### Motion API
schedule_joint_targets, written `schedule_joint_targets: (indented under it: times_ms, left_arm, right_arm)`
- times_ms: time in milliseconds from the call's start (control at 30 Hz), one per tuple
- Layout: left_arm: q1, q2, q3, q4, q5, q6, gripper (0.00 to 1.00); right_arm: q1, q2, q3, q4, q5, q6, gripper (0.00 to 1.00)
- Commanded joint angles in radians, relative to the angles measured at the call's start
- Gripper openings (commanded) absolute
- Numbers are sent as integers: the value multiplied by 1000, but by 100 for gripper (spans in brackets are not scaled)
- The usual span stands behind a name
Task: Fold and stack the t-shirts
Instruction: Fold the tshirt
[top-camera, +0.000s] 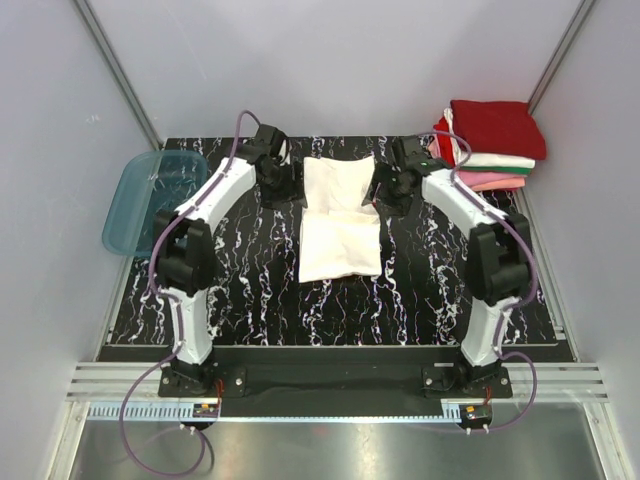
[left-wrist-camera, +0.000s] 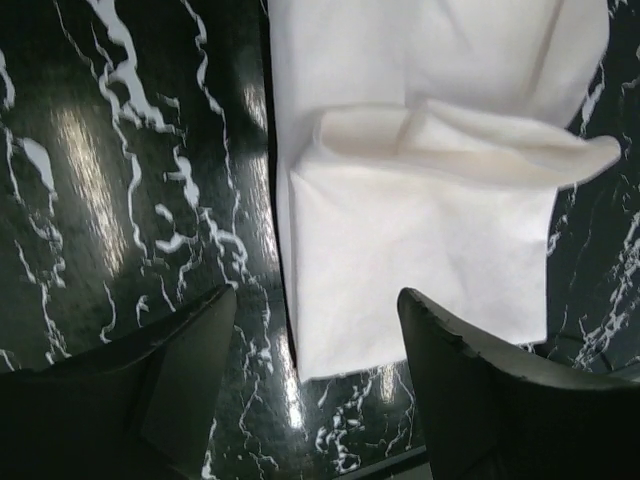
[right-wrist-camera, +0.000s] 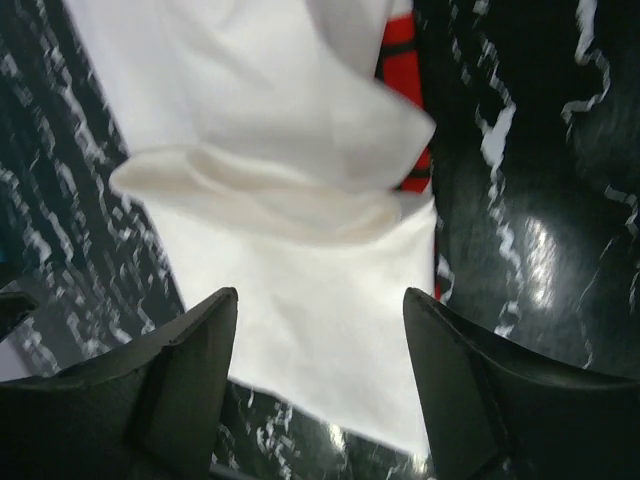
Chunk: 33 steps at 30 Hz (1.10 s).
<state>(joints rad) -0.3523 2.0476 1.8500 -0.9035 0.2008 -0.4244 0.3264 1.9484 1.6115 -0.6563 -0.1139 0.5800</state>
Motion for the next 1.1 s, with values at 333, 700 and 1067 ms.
schedule_joint_targets:
  times_ms: [333,700,1067]
  left_arm:
    - [-77,-45,-95,257,218,-76,70]
    - [-27,177,155,112,193,-67,67]
    - [-65,-225,-363,316,104,-99,66]
  right_arm:
    - [10,-90,-365,331,-353,74,61]
    - [-118,215,103,137,-402,-17,60]
    - [-60,-170,-450,455,-481,78,58]
